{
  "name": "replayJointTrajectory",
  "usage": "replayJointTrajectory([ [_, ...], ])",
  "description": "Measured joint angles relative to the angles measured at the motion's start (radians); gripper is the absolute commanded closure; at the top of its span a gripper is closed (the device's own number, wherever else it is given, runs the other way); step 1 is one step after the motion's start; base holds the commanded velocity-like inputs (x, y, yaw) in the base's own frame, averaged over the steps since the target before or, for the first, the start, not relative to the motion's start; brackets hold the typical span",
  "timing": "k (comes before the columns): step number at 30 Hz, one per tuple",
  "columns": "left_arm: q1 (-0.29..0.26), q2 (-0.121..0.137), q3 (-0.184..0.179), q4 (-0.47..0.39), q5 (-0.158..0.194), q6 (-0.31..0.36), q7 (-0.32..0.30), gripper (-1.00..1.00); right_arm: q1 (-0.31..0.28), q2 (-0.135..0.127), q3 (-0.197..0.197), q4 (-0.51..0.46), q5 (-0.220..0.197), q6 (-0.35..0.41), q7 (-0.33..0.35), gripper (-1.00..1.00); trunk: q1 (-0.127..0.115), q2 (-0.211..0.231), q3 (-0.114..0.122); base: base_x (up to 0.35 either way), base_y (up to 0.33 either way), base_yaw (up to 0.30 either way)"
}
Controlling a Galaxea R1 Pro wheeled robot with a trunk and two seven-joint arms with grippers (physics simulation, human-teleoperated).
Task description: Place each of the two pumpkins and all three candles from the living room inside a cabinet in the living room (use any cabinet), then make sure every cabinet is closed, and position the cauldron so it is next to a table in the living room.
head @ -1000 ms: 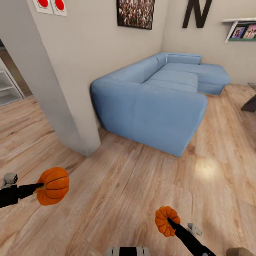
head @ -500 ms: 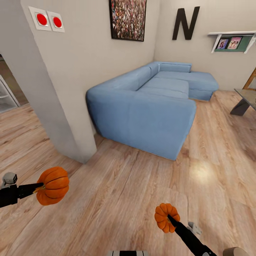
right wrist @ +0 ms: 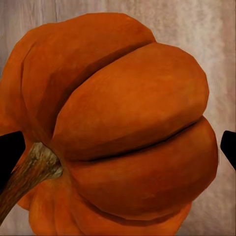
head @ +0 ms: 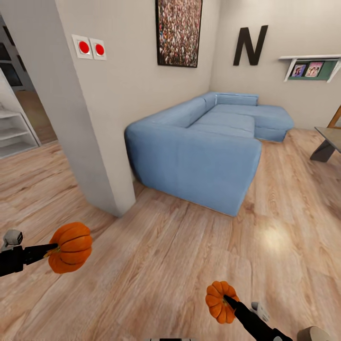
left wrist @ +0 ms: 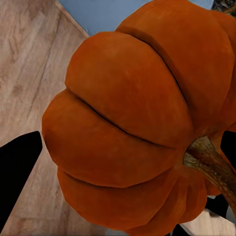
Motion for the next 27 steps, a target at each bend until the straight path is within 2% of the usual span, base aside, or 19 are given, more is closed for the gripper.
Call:
replayJointTrajectory([
  [19, 0.0, 0.0, 0.0, -0.005, -0.001, 0.0, 0.0, 1.0, 0.0, -0.001, 0.002, -0.002, 0.003, 0.004, -0.005, 1.0, -0.009, 0.004, 0.045, -0.001, 0.0, 0.112],
  [27, 0.0, 0.0, 0.0, -0.006, -0.001, 0.0, 0.0, 1.0, 0.0, -0.001, 0.002, -0.001, 0.003, 0.004, -0.003, 1.0, -0.039, 0.06, 0.057, 0.0, 0.0, 0.099],
])
